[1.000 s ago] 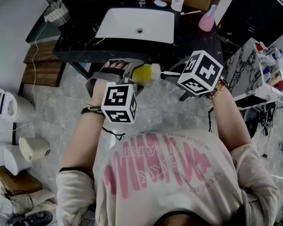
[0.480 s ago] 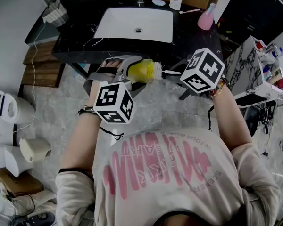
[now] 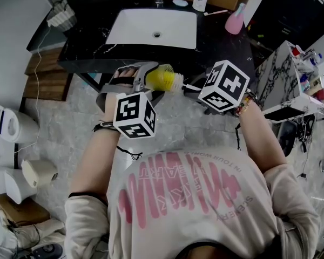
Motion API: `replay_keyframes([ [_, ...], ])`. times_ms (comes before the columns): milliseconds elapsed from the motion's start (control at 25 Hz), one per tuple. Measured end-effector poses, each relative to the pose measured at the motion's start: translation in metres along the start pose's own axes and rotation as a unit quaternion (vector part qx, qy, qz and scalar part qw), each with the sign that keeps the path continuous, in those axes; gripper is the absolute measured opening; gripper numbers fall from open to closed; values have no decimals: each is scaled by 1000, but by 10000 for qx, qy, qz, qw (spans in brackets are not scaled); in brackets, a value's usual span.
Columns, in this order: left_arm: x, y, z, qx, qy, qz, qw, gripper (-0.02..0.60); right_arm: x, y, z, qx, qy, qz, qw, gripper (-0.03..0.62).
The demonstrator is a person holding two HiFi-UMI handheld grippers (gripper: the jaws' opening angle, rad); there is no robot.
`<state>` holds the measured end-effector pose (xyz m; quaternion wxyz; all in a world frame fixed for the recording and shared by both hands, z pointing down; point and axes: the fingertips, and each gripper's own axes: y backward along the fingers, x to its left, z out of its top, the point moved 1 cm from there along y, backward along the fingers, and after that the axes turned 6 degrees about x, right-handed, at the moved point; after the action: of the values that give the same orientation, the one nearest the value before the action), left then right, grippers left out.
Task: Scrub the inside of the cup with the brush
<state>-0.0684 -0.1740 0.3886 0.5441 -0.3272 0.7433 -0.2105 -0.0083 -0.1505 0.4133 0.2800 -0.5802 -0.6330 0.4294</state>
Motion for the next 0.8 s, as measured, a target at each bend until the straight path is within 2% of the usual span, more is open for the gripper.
replay_keyframes([
  [120, -6, -9, -10, 241, -87, -18, 9997, 345, 9, -1, 7, 6, 128, 52, 9999, 12],
  [320, -14, -17, -16, 379, -32, -2, 9993, 345, 10, 0, 10, 196, 309, -130, 9992, 12],
  [520, -17, -21, -26, 503, -66, 9, 9987, 345, 5, 0, 8, 169, 205, -139, 9996, 12],
  [680, -17, -21, -36, 522, 159, -22, 9985, 345, 1, 4, 9, 115, 153, -173, 9997, 12],
  [800, -14, -21, -41, 396, 585, -58, 9975, 344, -2, 8, 9, 28, 74, -197, 9998, 12],
])
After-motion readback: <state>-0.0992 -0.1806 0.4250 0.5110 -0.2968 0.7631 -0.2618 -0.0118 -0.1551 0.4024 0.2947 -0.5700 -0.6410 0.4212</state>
